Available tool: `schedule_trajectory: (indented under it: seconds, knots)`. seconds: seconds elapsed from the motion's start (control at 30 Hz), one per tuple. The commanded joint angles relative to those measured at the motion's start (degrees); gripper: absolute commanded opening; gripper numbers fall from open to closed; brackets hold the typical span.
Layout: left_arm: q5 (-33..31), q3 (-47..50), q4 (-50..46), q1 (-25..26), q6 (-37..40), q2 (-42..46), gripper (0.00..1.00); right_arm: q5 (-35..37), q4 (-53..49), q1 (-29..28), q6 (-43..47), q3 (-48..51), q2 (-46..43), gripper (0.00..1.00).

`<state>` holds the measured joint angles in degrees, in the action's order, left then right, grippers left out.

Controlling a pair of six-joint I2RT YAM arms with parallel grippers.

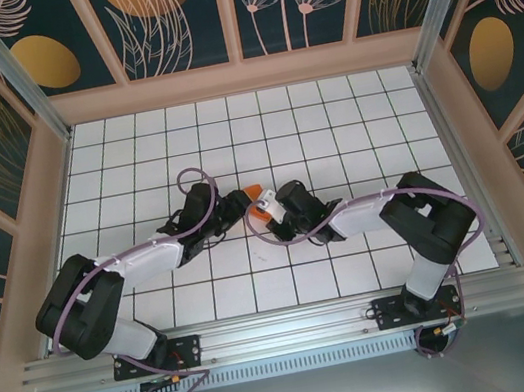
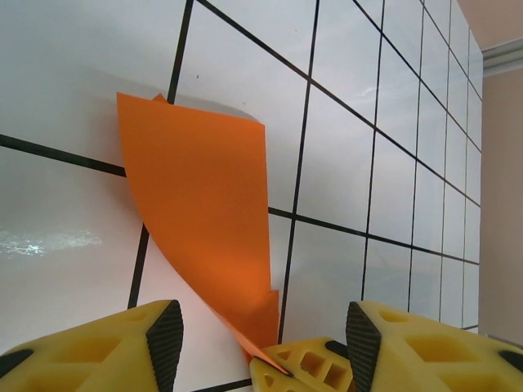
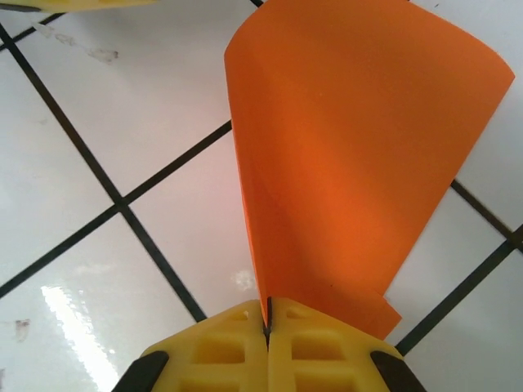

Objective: Fold a paper plane with a square sheet of paper (pick it up from the middle)

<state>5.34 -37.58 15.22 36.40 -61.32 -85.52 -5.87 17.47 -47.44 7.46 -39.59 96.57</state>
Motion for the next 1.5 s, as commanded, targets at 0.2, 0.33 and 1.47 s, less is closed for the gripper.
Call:
schedule_trajectory:
  seconds: [0.2, 0.33, 1.47]
  knots:
    - [1.81, 0.49, 3.29, -0.18, 3.31, 1.35, 0.56, -14.04, 10.66, 5.74, -19.83, 3.97, 1.12, 0.0]
    - [2.5, 0.49, 4.12, -0.16, 3.36, 1.02, 0.55, -18.84, 12.33, 8.89, -24.82, 5.34, 1.96, 0.0]
    - [11.8, -2.57, 11.98, 2.93, 1.57, -9.1, 0.36, -22.37, 24.29, 11.45, -40.25, 12.44, 5.93, 0.0]
